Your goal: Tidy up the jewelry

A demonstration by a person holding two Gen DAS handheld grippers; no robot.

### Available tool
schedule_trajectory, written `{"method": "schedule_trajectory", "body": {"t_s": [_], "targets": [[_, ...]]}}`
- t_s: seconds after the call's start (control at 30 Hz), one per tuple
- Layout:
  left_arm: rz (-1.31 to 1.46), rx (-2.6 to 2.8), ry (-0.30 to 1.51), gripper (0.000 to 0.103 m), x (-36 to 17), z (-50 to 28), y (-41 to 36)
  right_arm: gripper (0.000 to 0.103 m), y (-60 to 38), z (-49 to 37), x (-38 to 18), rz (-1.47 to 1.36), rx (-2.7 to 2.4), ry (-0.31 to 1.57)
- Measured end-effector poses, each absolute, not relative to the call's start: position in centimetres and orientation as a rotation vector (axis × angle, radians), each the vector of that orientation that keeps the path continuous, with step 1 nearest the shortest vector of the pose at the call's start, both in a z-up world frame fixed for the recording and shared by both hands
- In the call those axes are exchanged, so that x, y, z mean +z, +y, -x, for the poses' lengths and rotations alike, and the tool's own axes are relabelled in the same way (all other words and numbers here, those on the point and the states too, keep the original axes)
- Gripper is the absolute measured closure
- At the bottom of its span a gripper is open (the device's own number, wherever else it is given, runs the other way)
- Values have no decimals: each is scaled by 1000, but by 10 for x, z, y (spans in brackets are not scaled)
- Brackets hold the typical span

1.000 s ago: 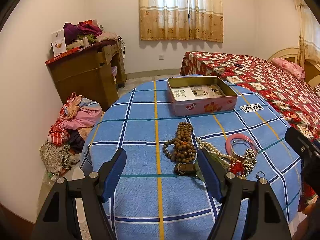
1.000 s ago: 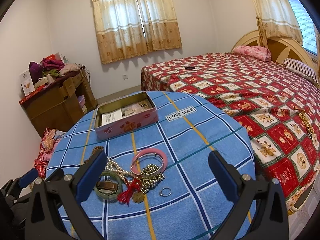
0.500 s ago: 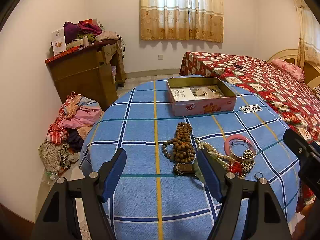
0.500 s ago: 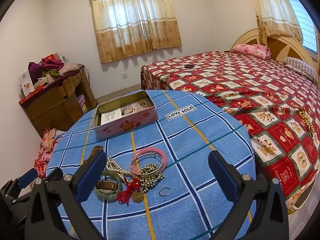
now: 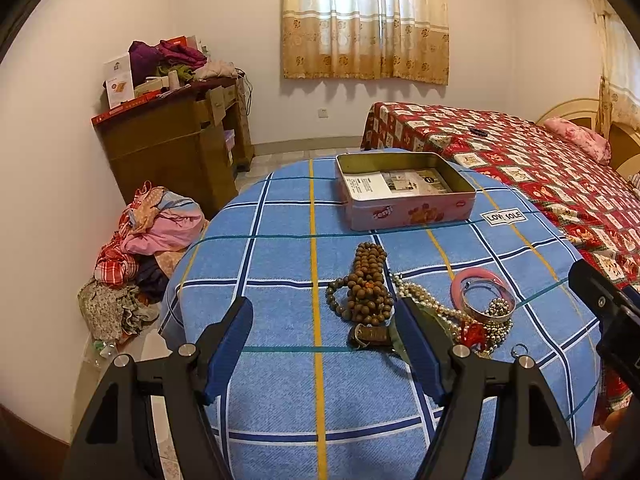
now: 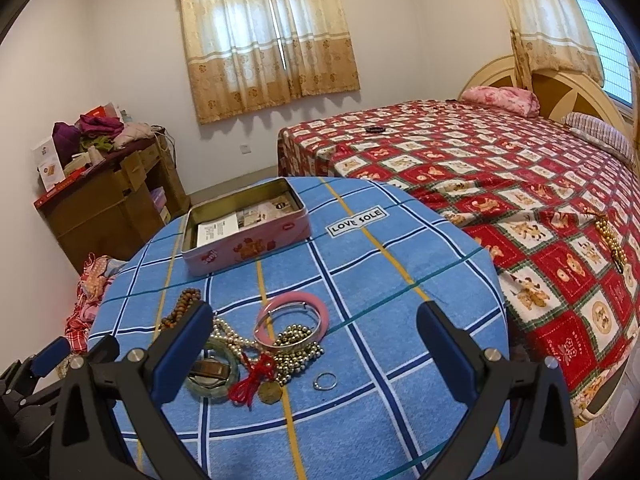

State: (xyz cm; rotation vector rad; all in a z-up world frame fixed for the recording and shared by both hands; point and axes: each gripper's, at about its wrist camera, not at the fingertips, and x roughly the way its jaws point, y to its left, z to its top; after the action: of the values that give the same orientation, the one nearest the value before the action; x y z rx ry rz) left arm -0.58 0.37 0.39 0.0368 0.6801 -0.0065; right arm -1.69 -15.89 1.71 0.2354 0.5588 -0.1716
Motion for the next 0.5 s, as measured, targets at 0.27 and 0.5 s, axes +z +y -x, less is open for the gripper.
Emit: {"method": "schedule_trajectory", "body": {"t_s": [0.27,0.5], "targets": [[-33,-8,684,29,3,5,7,0,-158,16,17,-240,-173,560],[-31,-7,689,29,1,4,7,0,-158,16,15,-237,-168,563]]}}
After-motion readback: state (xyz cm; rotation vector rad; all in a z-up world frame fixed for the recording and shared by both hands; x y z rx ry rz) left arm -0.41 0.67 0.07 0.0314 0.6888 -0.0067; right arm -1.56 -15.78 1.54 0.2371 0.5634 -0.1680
